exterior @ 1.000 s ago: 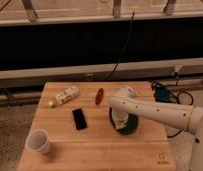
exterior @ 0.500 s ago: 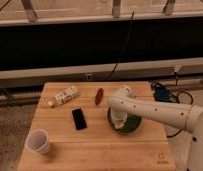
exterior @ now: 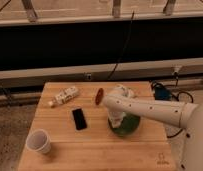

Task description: Push the ceramic bowl across the table

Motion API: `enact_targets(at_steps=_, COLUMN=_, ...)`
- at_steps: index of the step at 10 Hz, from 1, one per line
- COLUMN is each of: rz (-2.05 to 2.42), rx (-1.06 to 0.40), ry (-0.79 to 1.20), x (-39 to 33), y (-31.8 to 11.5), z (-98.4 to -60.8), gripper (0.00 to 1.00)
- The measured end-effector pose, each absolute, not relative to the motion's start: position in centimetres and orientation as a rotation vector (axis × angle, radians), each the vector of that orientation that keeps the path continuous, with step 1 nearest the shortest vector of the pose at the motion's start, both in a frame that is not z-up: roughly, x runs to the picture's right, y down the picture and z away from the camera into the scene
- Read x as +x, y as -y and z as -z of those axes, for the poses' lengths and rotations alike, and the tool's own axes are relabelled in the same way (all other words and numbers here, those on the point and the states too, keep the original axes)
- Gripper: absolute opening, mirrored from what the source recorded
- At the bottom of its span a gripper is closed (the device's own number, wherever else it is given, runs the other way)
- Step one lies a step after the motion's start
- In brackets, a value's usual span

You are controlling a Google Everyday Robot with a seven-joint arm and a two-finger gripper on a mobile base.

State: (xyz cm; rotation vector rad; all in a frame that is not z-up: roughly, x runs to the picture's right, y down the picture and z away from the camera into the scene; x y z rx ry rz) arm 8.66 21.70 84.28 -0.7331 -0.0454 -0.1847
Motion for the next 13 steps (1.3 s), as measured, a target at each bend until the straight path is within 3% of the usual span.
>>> enact_targets(at_steps=13, rz=0.3, rx=-0.715, ry=0.07, x=4.8, y=-20.9, z=-84.9, gripper=0.01)
